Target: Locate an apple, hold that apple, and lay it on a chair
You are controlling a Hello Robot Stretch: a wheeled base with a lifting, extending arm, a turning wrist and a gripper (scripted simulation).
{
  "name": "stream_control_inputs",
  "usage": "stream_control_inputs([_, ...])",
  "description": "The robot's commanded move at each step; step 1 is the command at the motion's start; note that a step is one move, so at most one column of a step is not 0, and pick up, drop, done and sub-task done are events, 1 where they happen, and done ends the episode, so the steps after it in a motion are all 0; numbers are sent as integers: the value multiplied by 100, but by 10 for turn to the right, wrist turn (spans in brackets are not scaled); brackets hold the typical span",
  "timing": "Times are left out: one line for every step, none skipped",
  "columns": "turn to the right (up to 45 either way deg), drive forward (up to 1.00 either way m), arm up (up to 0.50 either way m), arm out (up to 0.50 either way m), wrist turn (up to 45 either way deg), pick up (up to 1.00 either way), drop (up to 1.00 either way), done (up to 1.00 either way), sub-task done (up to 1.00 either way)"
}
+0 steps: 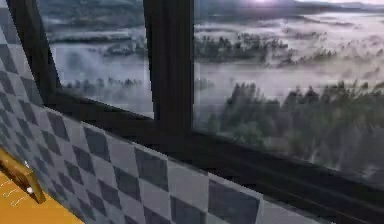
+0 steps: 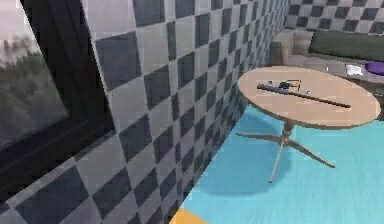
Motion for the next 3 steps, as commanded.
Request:
stream_control_inputs([-450, 0, 0, 0, 0, 0, 0, 0, 0])
stream_control_inputs([-90, 0, 0, 0, 0, 0, 0, 0, 0])
stream_control_inputs([0, 45, 0, 0, 0, 0, 0, 0, 0])
